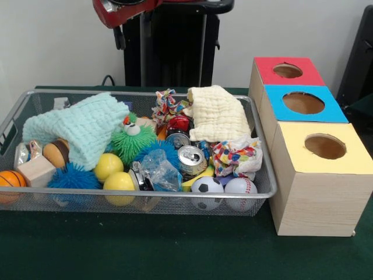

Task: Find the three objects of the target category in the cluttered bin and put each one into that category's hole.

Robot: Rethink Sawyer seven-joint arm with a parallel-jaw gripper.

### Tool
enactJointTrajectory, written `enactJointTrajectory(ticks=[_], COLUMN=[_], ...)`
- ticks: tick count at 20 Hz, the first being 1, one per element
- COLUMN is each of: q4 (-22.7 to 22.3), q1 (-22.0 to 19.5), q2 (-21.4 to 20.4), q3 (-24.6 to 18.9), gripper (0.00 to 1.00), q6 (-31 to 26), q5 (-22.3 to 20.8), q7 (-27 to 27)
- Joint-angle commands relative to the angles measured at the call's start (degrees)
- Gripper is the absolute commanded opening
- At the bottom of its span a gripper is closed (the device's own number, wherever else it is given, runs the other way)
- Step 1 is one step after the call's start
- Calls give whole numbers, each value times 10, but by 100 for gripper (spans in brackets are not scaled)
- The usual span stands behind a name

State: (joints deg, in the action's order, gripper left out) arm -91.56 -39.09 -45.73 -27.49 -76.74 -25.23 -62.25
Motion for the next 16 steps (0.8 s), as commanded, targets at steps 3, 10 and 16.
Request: enactJointTrajectory(ticks=[3, 10, 16], q4=[-7, -46, -67], q1=[-7, -28, -35], q2=[-8, 1, 6], q3=[-7, -35, -39], gripper=[100, 100, 100], q6=[-10, 108, 184], q5=[19, 98, 125], q7=[2, -24, -19])
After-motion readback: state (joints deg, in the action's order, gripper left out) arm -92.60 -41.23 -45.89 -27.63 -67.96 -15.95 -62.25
